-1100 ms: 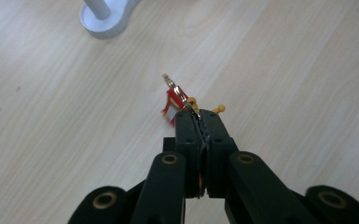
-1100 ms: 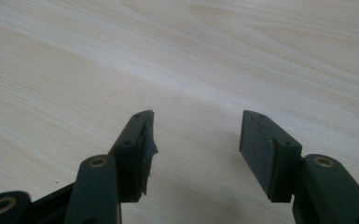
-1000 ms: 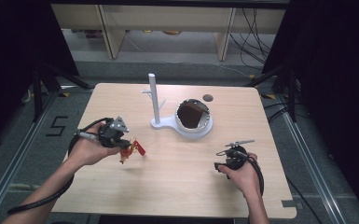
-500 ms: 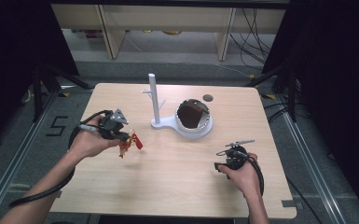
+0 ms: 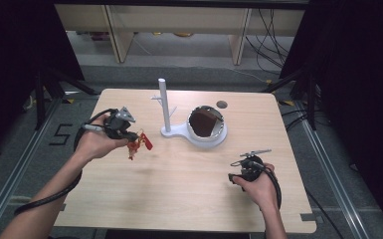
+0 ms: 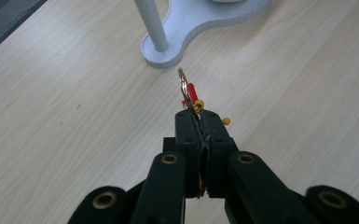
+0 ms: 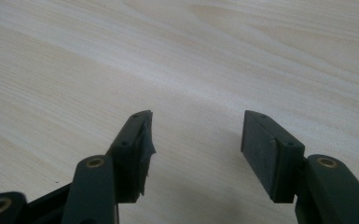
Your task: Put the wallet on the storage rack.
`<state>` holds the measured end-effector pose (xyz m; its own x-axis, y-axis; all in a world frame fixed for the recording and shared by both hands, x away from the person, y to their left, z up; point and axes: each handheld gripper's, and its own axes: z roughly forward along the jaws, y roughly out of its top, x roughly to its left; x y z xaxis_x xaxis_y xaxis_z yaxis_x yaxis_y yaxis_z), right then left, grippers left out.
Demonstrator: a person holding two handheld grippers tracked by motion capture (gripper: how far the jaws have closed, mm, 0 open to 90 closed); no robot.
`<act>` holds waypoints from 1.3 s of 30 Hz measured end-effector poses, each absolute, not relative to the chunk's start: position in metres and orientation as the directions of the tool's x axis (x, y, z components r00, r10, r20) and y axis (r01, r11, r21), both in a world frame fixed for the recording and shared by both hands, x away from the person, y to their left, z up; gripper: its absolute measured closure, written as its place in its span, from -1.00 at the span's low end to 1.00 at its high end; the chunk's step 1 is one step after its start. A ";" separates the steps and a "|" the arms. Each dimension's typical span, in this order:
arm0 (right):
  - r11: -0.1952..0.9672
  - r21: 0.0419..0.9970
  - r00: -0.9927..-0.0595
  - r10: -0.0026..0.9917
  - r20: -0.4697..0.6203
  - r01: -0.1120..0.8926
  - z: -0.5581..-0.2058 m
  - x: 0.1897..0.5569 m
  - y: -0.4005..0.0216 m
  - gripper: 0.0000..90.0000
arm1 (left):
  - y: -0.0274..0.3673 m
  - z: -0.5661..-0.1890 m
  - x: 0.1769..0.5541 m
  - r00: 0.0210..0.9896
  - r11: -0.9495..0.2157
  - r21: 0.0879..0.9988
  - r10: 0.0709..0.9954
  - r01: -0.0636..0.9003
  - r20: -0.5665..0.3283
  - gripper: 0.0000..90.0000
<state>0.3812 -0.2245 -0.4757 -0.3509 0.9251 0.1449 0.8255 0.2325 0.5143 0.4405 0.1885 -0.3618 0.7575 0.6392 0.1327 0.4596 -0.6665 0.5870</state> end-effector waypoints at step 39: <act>0.245 0.507 -0.364 0.919 0.149 0.827 -0.480 0.382 -0.224 -0.04 | 0.175 -0.341 0.474 0.633 -0.538 0.713 0.755 0.449 0.172 0.93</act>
